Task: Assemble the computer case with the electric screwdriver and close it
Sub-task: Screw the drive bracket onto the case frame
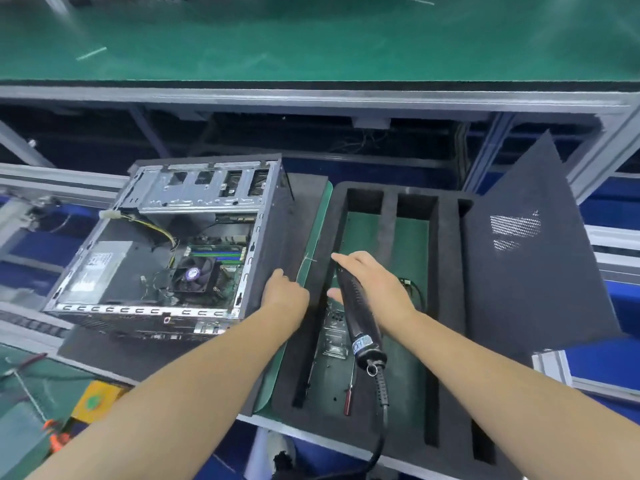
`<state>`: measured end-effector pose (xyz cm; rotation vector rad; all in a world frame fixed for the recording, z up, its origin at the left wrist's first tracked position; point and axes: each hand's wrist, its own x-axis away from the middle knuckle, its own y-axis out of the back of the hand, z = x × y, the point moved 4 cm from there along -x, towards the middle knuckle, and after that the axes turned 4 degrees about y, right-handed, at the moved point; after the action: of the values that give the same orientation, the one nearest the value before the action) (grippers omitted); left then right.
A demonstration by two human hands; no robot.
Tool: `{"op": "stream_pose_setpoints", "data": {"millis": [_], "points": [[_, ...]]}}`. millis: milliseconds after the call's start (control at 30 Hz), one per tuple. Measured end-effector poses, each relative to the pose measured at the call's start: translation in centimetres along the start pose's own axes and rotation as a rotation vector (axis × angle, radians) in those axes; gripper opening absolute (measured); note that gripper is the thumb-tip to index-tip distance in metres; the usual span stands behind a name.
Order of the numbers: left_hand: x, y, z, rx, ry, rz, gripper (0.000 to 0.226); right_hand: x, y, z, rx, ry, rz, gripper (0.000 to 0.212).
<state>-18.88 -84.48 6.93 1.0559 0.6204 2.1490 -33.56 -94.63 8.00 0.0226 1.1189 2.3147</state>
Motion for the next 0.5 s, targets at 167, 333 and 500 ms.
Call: {"op": "stream_pose_setpoints", "data": {"millis": [167, 333, 500], "points": [[-0.4, -0.6, -0.7, 0.007, 0.007, -0.002, 0.034, -0.3, -0.5, -0.6, 0.007, -0.008, 0.038, 0.067], [-1.0, -0.7, -0.6, 0.028, 0.018, 0.022, 0.034, -0.6, -0.3, -0.6, -0.006, -0.009, 0.053, 0.070], [-0.6, 1.0, -0.4, 0.382, 0.084, -0.034, 0.022, -1.7, 0.4, -0.3, 0.015, -0.010, 0.010, 0.068]]}}
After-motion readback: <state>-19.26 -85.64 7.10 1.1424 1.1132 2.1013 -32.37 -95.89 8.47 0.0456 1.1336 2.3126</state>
